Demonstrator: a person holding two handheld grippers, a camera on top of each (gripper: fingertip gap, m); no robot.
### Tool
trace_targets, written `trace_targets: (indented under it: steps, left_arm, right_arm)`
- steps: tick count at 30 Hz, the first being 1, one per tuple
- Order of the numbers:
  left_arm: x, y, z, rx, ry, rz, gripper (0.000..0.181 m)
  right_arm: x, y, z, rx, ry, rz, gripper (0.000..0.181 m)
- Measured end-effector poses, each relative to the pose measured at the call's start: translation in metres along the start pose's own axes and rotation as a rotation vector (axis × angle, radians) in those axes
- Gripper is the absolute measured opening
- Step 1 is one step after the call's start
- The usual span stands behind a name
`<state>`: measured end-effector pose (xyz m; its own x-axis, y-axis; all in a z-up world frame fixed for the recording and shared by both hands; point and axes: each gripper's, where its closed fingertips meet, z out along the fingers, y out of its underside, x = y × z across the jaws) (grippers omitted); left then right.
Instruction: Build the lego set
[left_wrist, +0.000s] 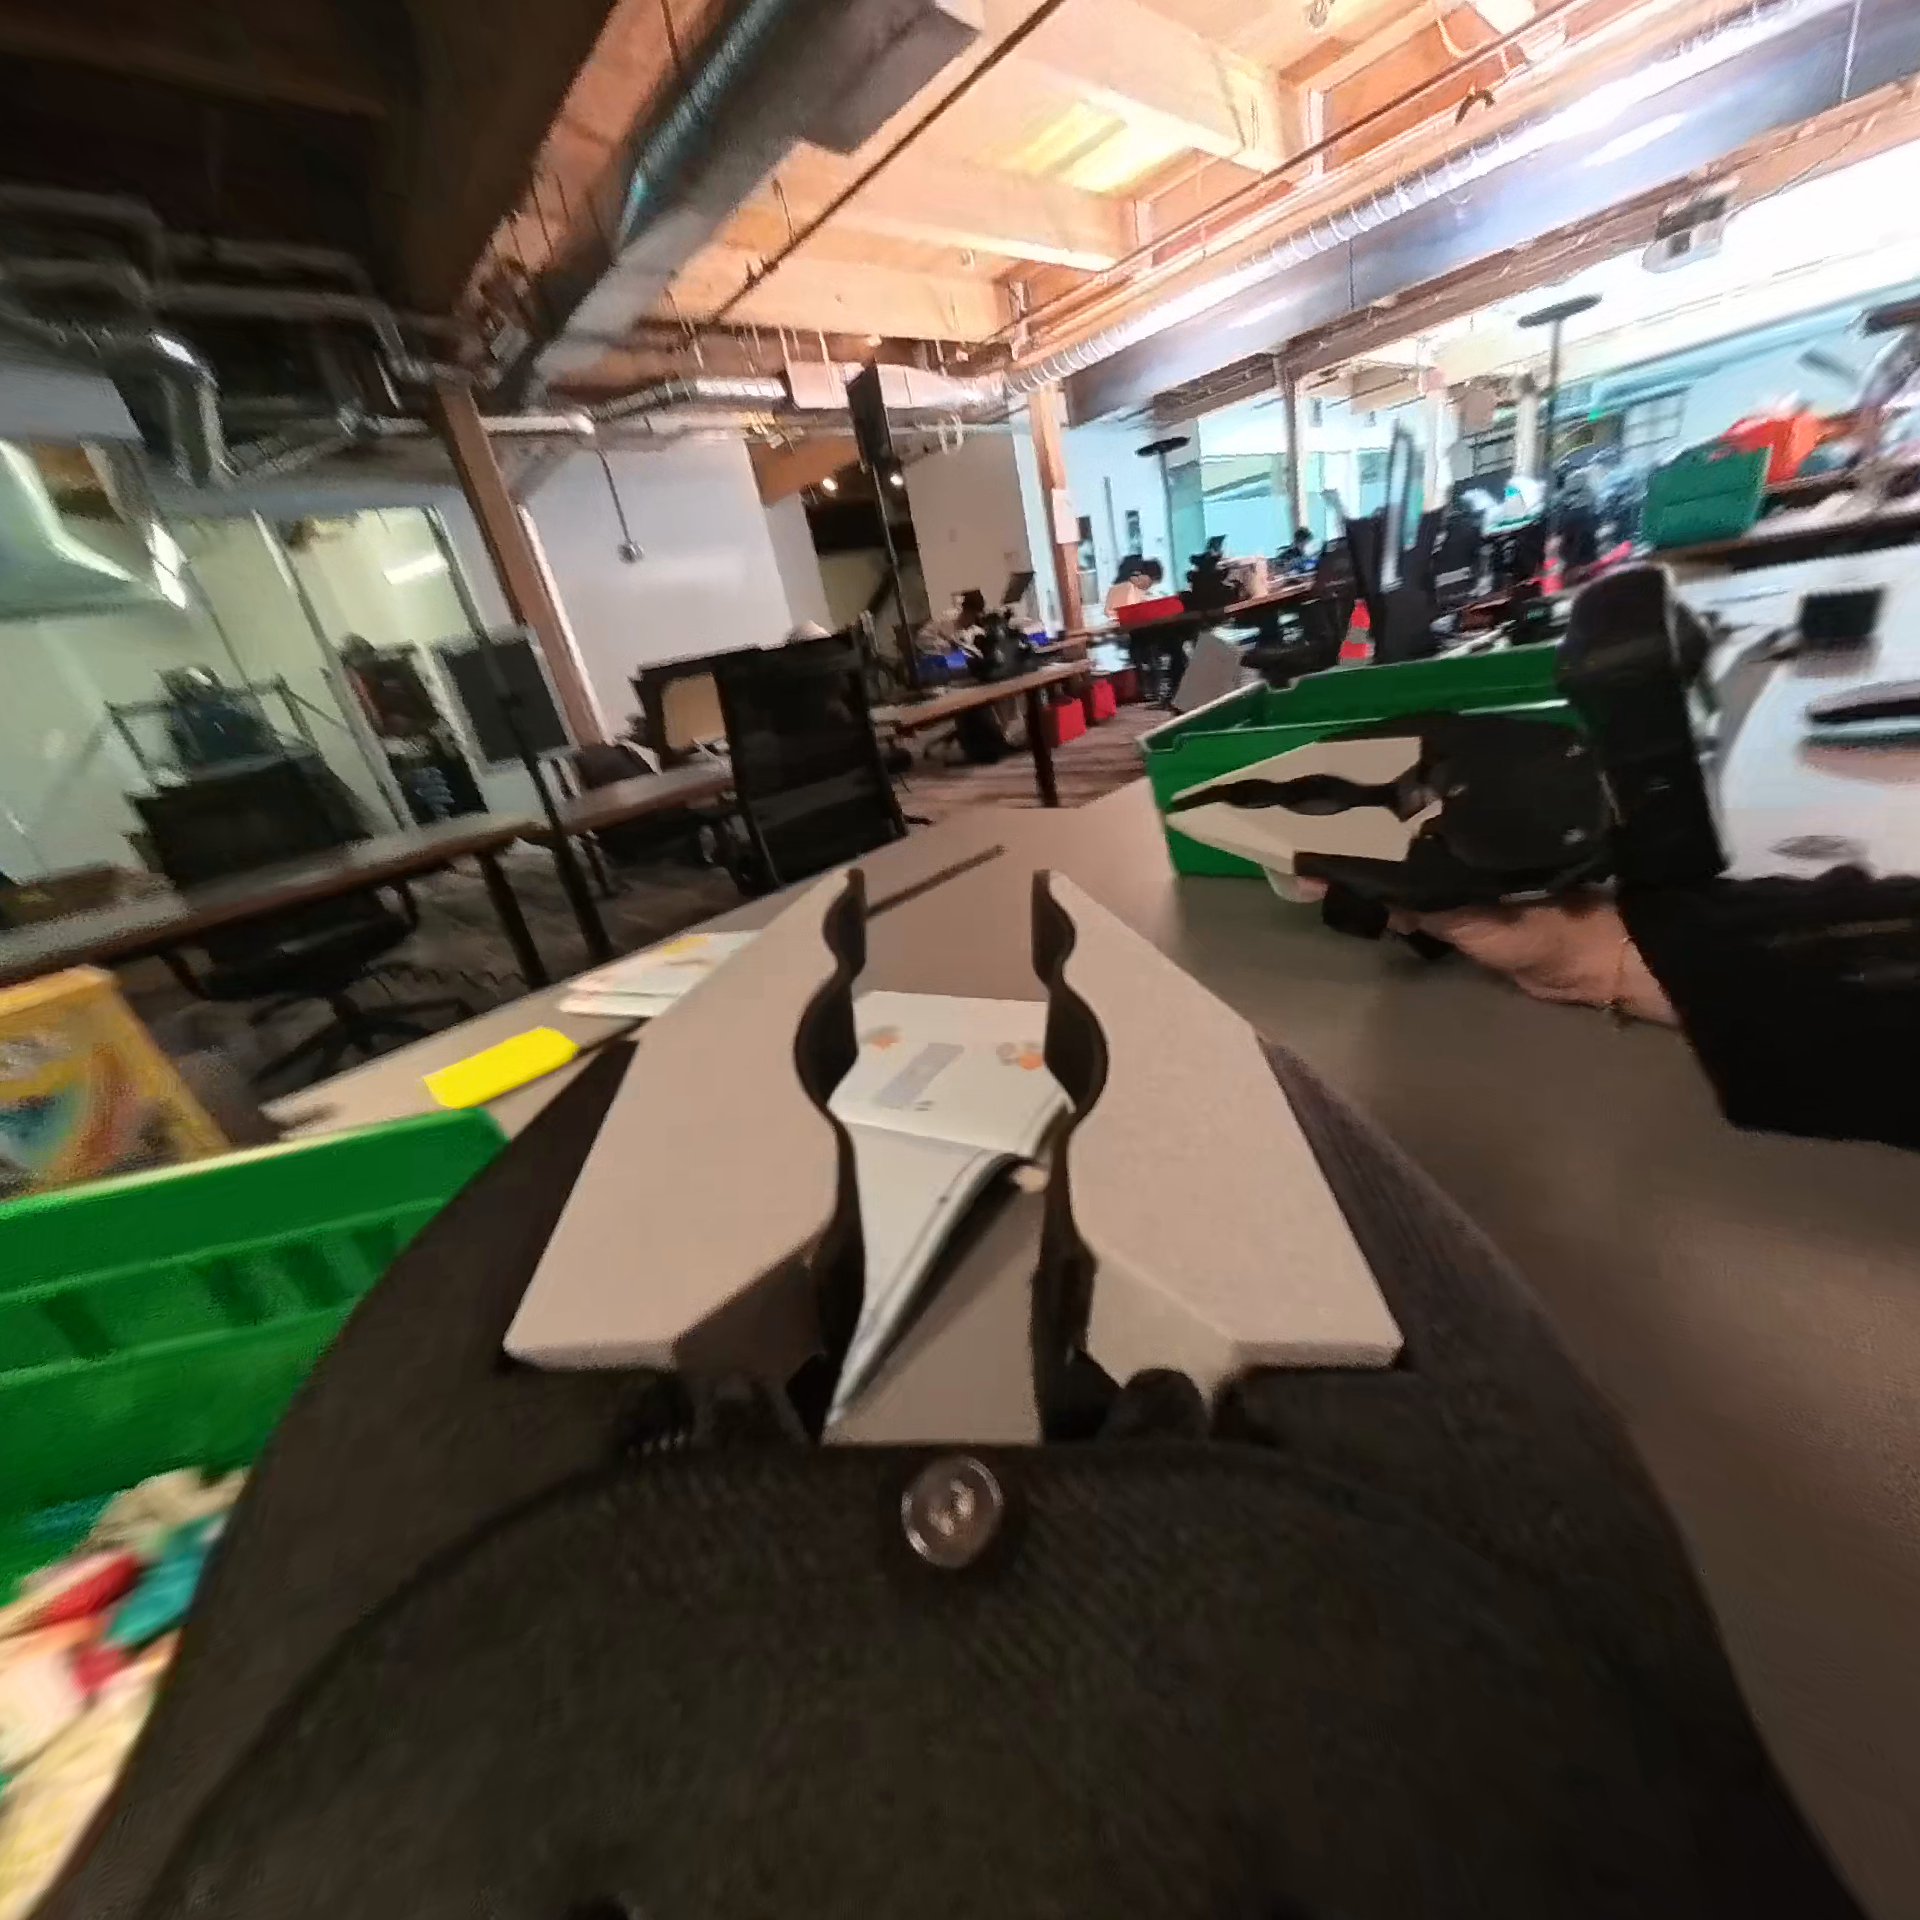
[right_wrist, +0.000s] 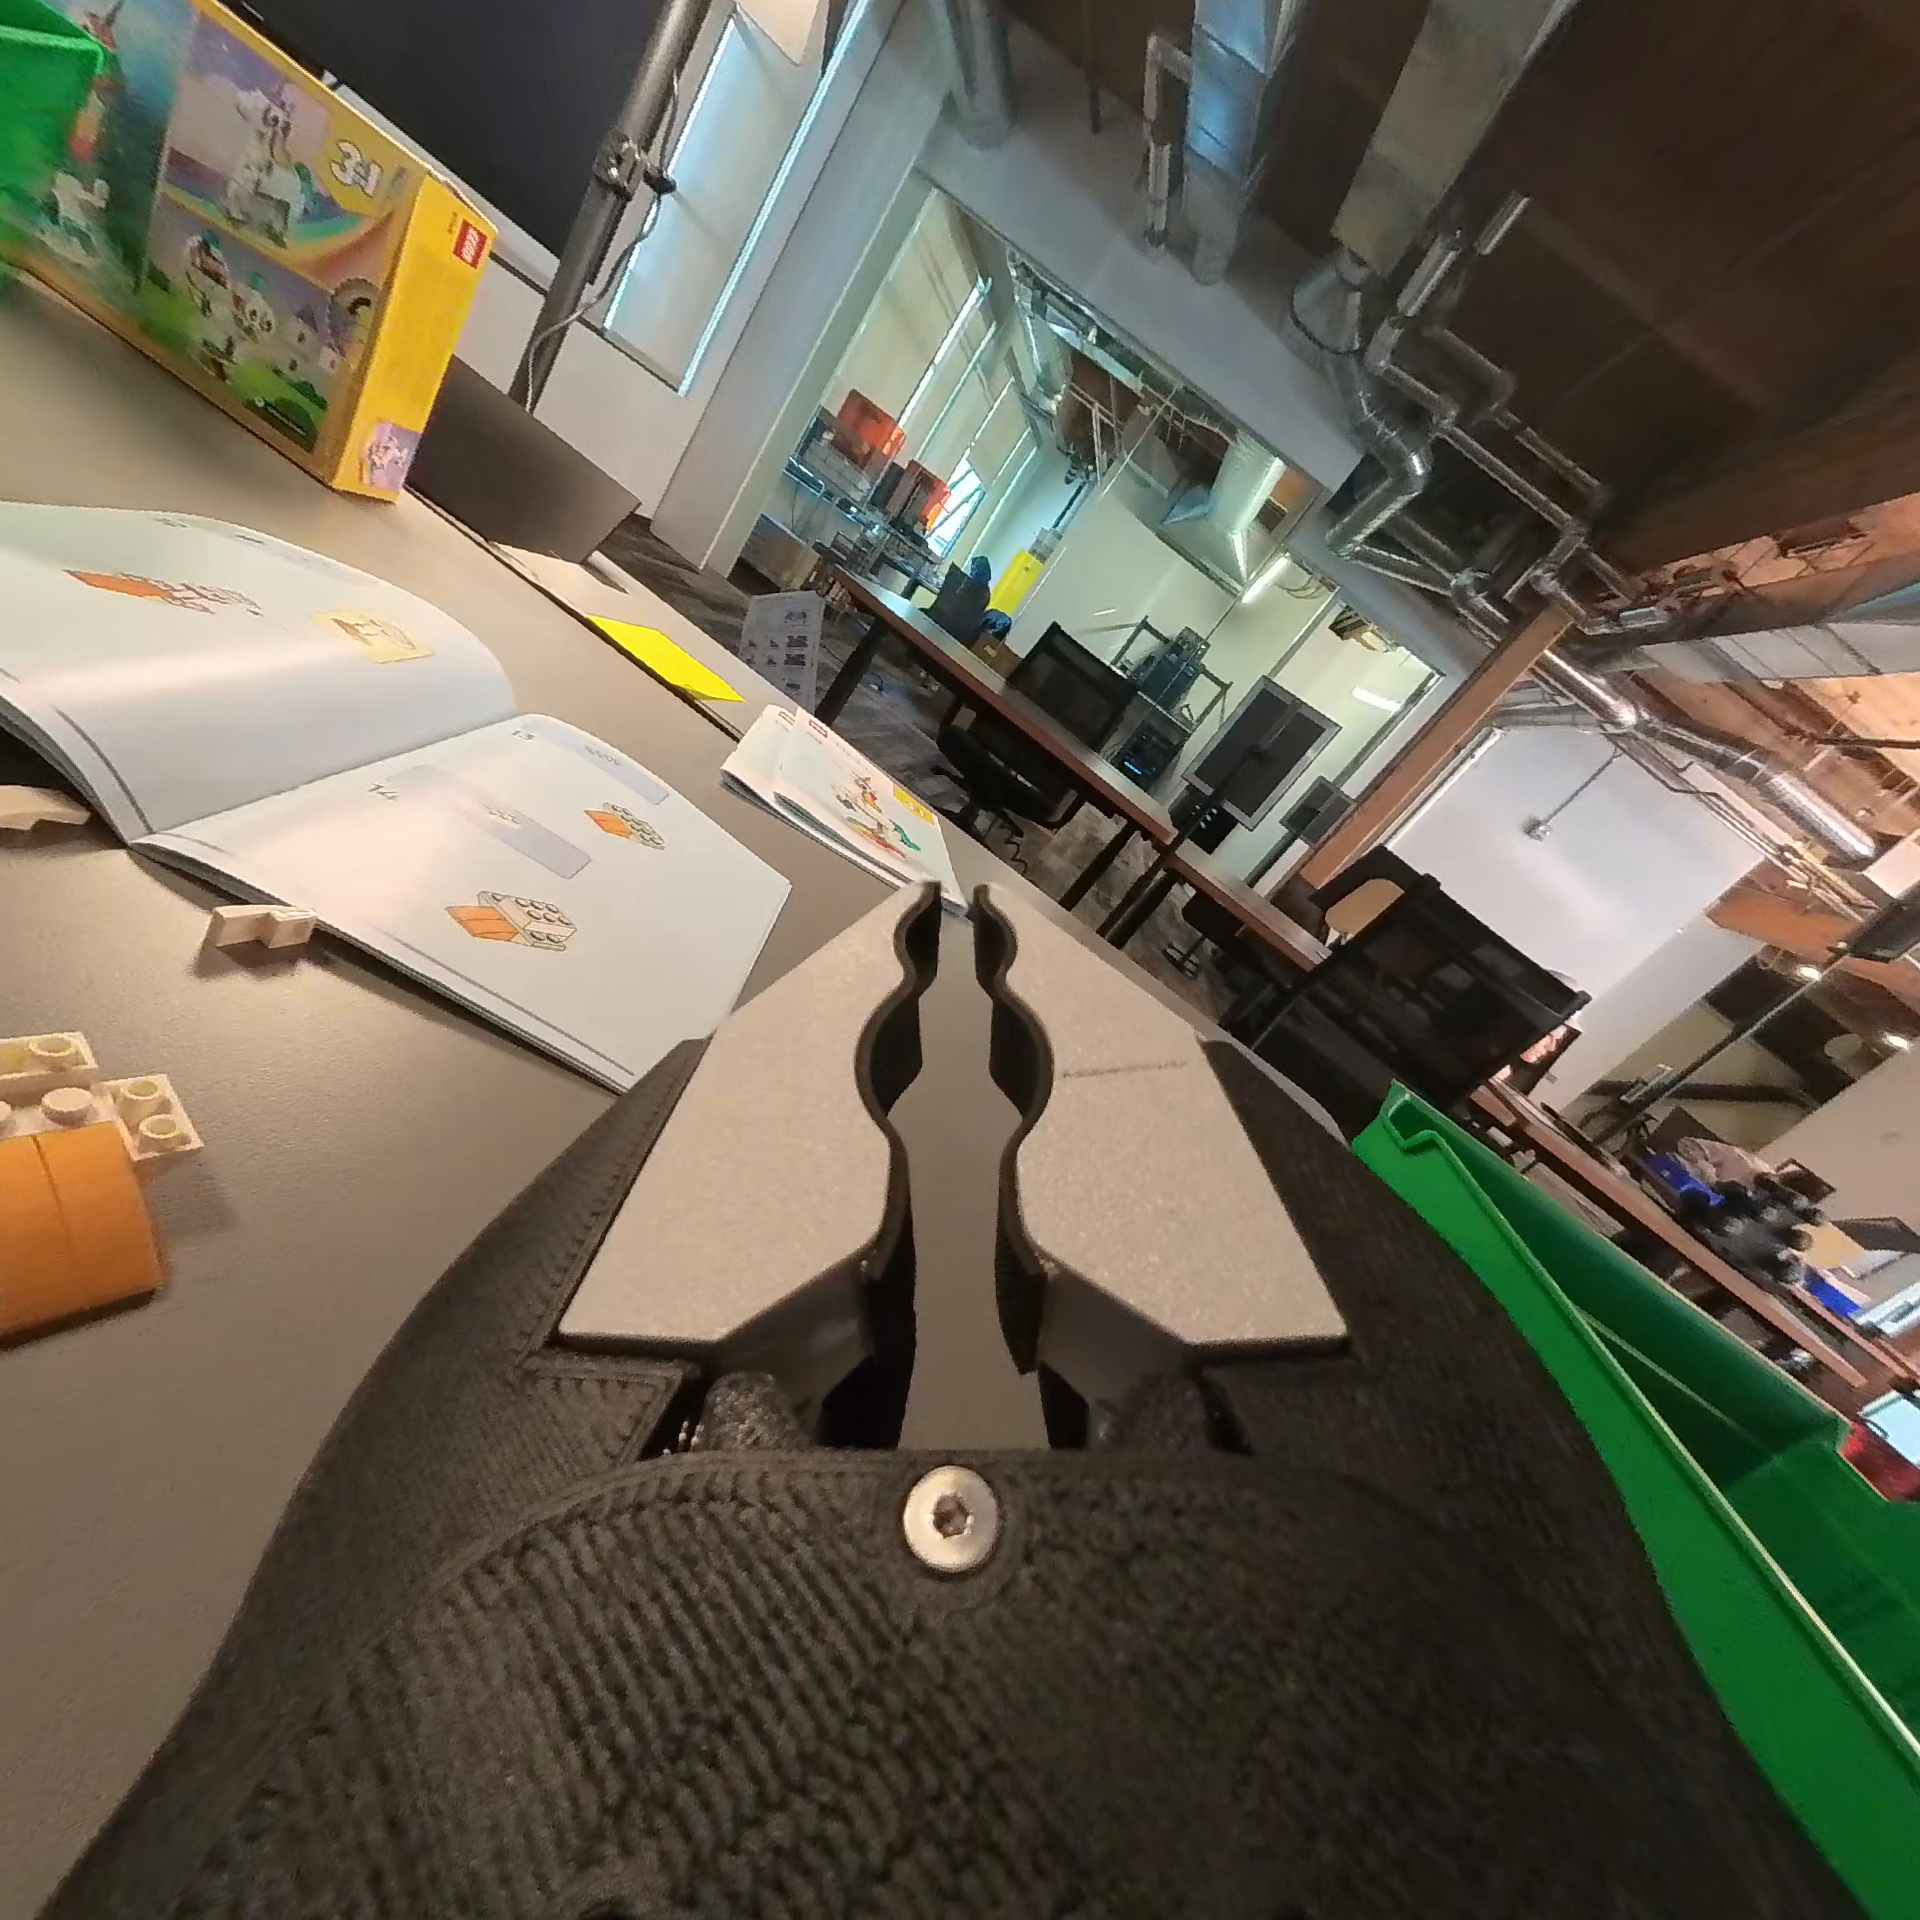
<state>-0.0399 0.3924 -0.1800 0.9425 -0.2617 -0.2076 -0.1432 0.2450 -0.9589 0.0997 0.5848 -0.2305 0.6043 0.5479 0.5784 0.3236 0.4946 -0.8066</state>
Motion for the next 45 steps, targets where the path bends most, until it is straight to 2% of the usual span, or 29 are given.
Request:
trace_targets:
  steps: [4,7,10,15,19,23,26,32,36,45]
  left_arm:
    - [-0.027,-0.013,-0.033,-0.054,-0.148,0.359,0.026]
    - [-0.048,-0.025,-0.049,-0.131,-0.144,0.453,0.023]
    - [-0.092,-0.025,-0.064,-0.269,-0.180,0.528,0.023]
    - [-0.163,-0.016,-0.082,-0.465,-0.257,0.397,0.026]
    - [-0.189,0.008,-0.079,-0.611,-0.218,0.246,0.033]
    - [-0.202,0.037,-0.072,-0.747,-0.167,0.201,0.038]
    - [-0.206,0.049,-0.065,-0.774,-0.135,0.170,0.036]
    - [-0.193,0.075,-0.060,-0.870,0.019,-0.051,0.032]
    - [-0.182,0.093,-0.065,-1.002,0.169,-0.128,0.032]
    - [-0.179,0.133,-0.097,-1.353,0.577,0.165,0.024]
  right_arm:
    - [-0.001,0.001,0.000,-0.003,-0.004,0.001,0.004]
    - [0.000,0.000,0.000,0.001,0.000,0.003,0.004]
    - [0.000,0.000,0.000,0.003,0.001,0.005,0.004]
    - [0.001,0.001,0.000,-0.001,0.007,0.007,0.004]
    - [0.007,0.003,-0.001,-0.008,0.033,0.014,0.004]
    - [0.014,0.007,-0.002,-0.029,0.072,0.013,0.004]
    - [0.012,0.008,-0.002,-0.036,0.067,-0.002,0.004]
    - [0.009,0.008,0.000,-0.041,0.053,-0.018,0.004]
    - [0.007,0.009,0.001,-0.048,0.043,-0.032,0.004]
    - [0.002,0.010,0.003,-0.063,0.025,-0.064,0.004]
